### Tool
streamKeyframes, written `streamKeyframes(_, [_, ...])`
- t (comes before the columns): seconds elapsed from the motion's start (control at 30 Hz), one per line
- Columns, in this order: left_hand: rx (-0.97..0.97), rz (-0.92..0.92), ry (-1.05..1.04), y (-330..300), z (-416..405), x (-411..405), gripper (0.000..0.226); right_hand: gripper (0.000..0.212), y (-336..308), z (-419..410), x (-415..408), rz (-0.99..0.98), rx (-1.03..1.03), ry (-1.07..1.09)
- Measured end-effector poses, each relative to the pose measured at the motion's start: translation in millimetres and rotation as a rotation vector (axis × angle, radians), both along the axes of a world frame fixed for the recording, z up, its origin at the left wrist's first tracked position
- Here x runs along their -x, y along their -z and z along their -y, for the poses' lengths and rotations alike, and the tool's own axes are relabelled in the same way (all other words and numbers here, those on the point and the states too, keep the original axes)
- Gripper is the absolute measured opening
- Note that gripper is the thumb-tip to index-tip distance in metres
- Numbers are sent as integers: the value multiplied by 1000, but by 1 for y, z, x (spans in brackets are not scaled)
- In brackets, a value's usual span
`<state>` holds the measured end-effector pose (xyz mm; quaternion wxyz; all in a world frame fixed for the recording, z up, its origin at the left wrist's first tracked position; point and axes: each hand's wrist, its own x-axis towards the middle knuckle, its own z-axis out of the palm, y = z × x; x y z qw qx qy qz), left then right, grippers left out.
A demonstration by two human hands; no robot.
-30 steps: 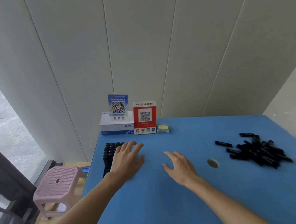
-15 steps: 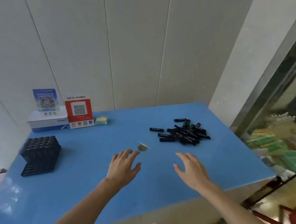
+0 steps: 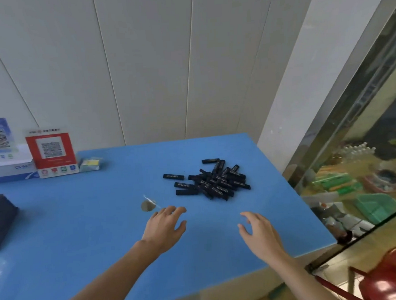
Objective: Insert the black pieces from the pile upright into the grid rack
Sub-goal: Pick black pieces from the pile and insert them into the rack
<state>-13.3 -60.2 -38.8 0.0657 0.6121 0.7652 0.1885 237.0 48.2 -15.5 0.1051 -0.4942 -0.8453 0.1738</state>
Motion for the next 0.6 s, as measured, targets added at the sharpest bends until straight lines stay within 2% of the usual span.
streamKeyframes(0.27, [-66,13,-3,25,-89,-4,36,37,2,-92,6,59,9,-27])
streamKeyframes(0.6, [-162,-83,123,40,-162,-10,35,32,19,-179,15,100,-11,-72])
